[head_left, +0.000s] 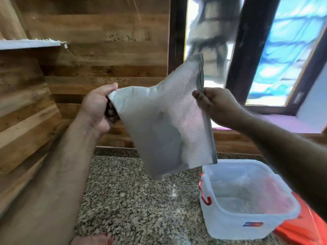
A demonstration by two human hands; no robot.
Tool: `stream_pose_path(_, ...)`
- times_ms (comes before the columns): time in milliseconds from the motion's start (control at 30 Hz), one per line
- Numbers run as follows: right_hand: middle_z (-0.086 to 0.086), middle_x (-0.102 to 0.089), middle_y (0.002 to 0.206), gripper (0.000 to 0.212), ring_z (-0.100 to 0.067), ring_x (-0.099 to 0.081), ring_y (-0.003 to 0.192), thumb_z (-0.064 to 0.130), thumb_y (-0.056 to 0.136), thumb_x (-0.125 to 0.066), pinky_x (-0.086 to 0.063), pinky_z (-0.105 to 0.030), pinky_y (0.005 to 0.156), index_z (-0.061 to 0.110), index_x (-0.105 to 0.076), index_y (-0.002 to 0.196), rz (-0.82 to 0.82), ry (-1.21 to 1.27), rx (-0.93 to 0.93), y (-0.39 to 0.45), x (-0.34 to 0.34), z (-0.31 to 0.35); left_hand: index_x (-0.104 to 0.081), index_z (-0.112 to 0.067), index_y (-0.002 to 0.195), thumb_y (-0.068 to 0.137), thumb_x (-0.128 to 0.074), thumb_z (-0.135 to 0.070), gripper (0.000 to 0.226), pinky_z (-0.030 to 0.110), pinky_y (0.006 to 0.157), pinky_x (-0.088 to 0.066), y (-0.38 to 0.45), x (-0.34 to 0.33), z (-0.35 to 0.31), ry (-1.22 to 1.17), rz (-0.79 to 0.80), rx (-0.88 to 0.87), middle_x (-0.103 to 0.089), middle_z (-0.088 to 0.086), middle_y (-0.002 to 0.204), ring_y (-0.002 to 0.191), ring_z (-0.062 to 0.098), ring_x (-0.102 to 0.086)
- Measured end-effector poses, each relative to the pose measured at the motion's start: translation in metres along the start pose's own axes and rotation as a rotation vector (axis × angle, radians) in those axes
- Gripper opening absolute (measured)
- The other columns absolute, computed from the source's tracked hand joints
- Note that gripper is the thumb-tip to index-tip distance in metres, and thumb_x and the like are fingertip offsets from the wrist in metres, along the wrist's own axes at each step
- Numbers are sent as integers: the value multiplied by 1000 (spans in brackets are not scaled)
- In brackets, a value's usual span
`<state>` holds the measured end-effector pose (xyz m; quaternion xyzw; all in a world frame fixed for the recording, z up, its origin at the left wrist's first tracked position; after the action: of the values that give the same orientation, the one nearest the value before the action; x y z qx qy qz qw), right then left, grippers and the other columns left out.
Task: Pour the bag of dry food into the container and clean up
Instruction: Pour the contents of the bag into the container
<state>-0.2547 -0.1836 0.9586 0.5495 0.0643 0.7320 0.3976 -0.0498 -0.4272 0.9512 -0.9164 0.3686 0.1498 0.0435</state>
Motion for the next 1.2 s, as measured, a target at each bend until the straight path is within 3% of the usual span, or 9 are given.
stream_pose_path(167,1,-54,64,49,-15,-49,59,45,111,-50,-40,-34,59,19,-54,69,58,114,-82,-31,12,-35,-43,-24,61,109,-53,-30,49,15,33,-22,-9,-41,7,39,43,22,-35,-7,43,33,6,-29)
stream_pose_path(400,9,-49,62,48,3,-47,52,39,111,-50,-34,-13,50,24,-50,66,66,224,-114,-76,19,-88,-47,-22,67,110,-52,-27,44,15,31,-23,-27,-90,29,116,90,64,-35,-6,45,32,6,-29)
stream_pose_path(567,7,-60,71,46,-10,-52,65,41,112,-49,-42,-31,63,19,-60,73,41,335,-193,-100,21,-123,-47,-20,68,109,-53,-26,42,14,31,-23,-38,-128,37,153,93,92,-34,-5,45,31,6,-27)
stream_pose_path(667,0,-75,94,48,-18,-70,89,50,110,-50,-59,-43,84,12,-74,96,62,436,-278,-111,21,-144,-47,-19,64,109,-54,-25,45,16,31,-22,-45,-149,38,187,93,79,-35,-5,45,31,7,-28)
stream_pose_path(767,-2,-79,109,49,-25,-74,106,55,107,-51,-59,-54,99,13,-77,108,82,529,-318,-121,22,-160,-51,-19,63,109,-55,-24,46,17,32,-24,-52,-171,37,264,86,52,-37,-4,45,32,8,-29)
stream_pose_path(1033,-4,-78,119,40,-22,-73,116,44,109,-55,-56,-46,108,11,-76,118,166,684,-339,-146,16,-206,-52,-18,64,107,-59,-28,45,21,36,-29,-60,-217,41,479,38,48,-42,-2,49,35,12,-34)
stream_pose_path(1200,-2,-77,123,40,-17,-72,118,41,109,-55,-54,-38,109,10,-74,126,192,735,-360,-155,10,-222,-64,-13,73,105,-64,-28,36,23,40,-32,-65,-238,43,592,-1,34,-49,1,53,40,12,-40)
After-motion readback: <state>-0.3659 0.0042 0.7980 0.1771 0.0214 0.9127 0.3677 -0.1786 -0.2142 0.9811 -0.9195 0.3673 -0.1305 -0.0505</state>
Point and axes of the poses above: each hand's wrist, its own y-axis towards the middle knuckle, its own x-axis out of the back of the hand, z = x × y, the point moved 1 cm from there along y, towards the middle knuckle
